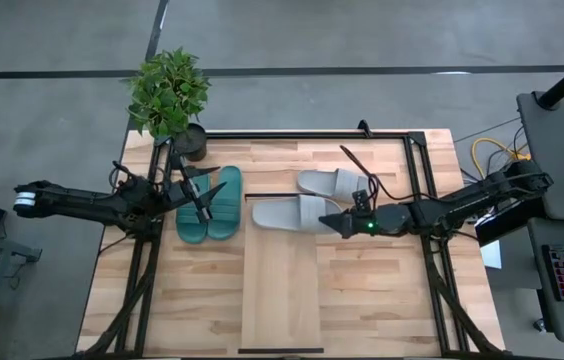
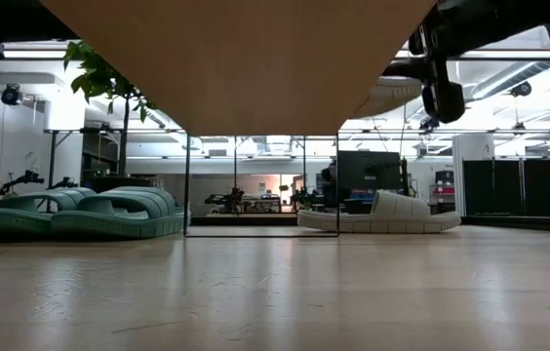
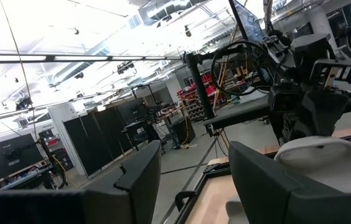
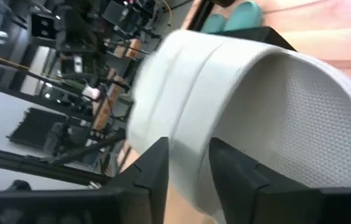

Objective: Pick and place slides into the shelf
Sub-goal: Put the top gray slipper on the shelf, then put the gray slipper on the shelf

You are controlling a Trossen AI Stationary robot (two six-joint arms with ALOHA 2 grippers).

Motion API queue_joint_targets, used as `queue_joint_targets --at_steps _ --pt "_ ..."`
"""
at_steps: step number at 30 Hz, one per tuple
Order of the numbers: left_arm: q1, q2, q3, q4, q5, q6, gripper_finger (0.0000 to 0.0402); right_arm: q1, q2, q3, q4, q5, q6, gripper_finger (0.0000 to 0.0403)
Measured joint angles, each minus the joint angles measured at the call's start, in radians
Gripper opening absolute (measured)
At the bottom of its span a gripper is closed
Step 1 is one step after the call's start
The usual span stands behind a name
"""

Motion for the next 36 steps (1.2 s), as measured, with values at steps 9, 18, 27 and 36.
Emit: queue_joint_targets --at_steps 9,18,27,36 --pt "0.0 0.0 -0.001 0.0 0.0 0.0 0.0173 0.0 -0.027 0.0 -0.018 -0.018 -0.001 0.0173" --pt "0.0 0.0 -0.001 0.0 0.0 0.0 0.0173 0.0 -0.118 0.006 -0.059 -0.017 -0.078 0.0191" --pt "0.0 0.0 -0.001 0.0 0.0 0.0 0.0173 0.0 -0.234 0.042 -0.322 -0.008 -0.105 0.0191" --pt "0.0 0.0 -0.001 0.0 0.0 0.0 0.0173 0.018 -0.325 0.175 -0.755 0.124 -0.117 0.018"
